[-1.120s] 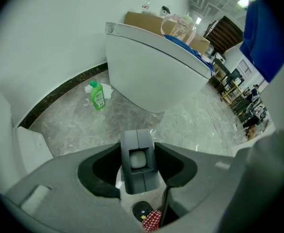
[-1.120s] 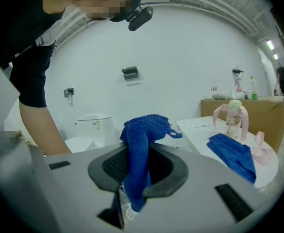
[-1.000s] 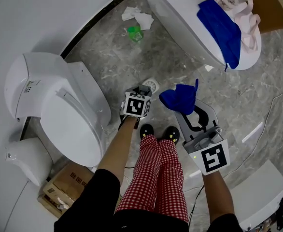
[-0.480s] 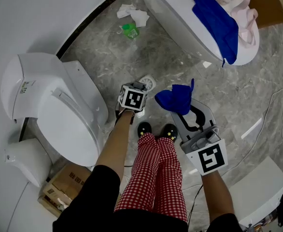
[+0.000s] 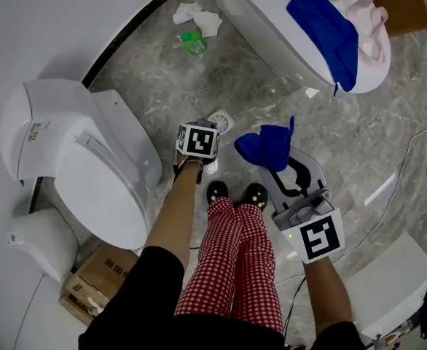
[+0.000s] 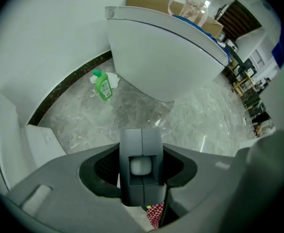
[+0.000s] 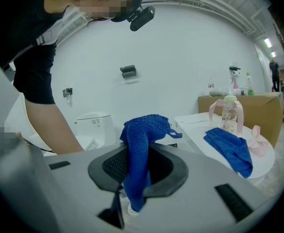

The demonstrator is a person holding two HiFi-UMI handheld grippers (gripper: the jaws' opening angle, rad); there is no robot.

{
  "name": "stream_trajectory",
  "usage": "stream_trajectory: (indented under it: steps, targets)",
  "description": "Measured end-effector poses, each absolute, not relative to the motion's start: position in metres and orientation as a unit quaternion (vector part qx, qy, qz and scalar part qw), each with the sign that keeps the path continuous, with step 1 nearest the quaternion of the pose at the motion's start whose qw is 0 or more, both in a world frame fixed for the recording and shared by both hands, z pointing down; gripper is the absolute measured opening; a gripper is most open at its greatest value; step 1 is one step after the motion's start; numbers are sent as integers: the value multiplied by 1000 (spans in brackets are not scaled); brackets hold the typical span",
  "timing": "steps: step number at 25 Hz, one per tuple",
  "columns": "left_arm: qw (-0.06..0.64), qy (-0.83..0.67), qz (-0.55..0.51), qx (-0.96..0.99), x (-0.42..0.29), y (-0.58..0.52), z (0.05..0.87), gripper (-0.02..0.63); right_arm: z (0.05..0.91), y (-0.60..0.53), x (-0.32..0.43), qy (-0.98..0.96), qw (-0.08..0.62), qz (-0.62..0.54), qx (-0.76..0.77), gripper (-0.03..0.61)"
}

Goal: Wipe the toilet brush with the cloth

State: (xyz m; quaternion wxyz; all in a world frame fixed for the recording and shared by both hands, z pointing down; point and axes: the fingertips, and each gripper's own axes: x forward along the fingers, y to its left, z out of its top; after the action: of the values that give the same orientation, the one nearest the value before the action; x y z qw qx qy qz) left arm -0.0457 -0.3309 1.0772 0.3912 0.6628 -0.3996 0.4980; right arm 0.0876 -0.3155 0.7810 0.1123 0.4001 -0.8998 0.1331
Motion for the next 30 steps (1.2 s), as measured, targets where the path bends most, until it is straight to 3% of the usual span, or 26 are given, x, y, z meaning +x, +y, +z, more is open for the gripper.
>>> stream_trajectory:
  steps: [5, 9, 30]
  targets:
    - [470, -372, 506, 620, -47, -306, 1091, 196, 780, -316, 94, -896, 109, 134, 409, 81]
    - [433, -396, 495, 641, -52, -311, 1092, 183, 783, -314, 100, -895, 115, 132, 410, 81]
    - [389, -378, 541, 643, -58, -309, 1095, 164, 791, -310, 101, -890, 120, 142, 417, 81]
